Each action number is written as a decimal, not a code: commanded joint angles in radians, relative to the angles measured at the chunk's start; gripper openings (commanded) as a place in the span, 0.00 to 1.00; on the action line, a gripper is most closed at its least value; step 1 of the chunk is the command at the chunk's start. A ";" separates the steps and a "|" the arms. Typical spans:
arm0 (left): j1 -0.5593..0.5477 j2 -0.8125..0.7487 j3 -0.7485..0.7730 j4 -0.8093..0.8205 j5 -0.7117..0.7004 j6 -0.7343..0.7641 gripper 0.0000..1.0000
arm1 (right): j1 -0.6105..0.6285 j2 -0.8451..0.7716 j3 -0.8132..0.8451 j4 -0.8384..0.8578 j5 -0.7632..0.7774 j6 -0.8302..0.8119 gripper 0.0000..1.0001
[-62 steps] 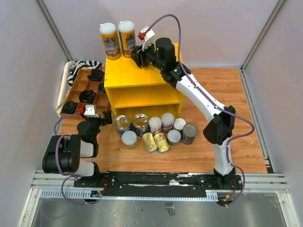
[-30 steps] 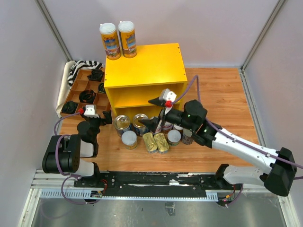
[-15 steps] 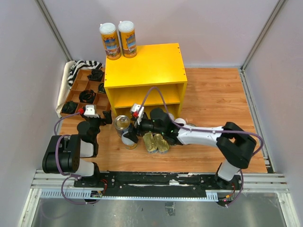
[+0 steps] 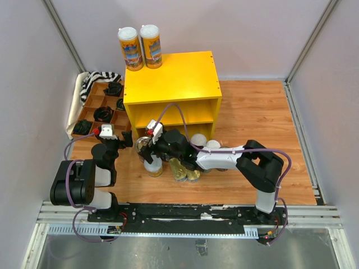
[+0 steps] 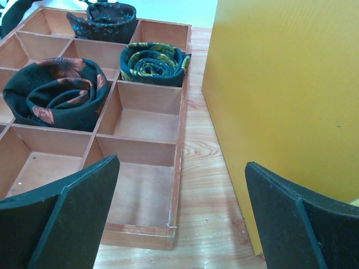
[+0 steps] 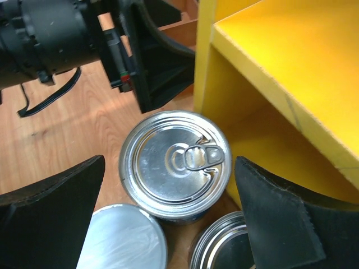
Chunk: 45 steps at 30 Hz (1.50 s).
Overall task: Place and organize the canned foods onto the counter
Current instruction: Pick up the canned food from the center of the board.
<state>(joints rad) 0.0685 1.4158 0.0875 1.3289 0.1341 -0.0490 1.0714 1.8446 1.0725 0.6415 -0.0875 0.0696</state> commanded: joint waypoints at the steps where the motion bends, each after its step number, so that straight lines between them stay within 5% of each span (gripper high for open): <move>1: -0.004 0.008 0.011 0.016 0.005 0.016 1.00 | 0.027 0.012 0.043 0.015 0.134 -0.019 0.99; 19: -0.005 0.007 0.012 0.016 0.006 0.016 1.00 | 0.036 0.100 0.090 -0.083 0.100 0.092 0.99; 33: -0.005 0.008 0.013 0.017 0.006 0.017 1.00 | 0.041 0.004 -0.053 0.115 0.056 0.120 0.99; 45: -0.004 0.008 0.011 0.016 0.005 0.017 1.00 | 0.042 0.037 -0.011 0.069 -0.009 0.116 0.99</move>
<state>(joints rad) 0.0685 1.4158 0.0875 1.3293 0.1341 -0.0490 1.0973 1.8721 1.0416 0.7277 -0.0444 0.1707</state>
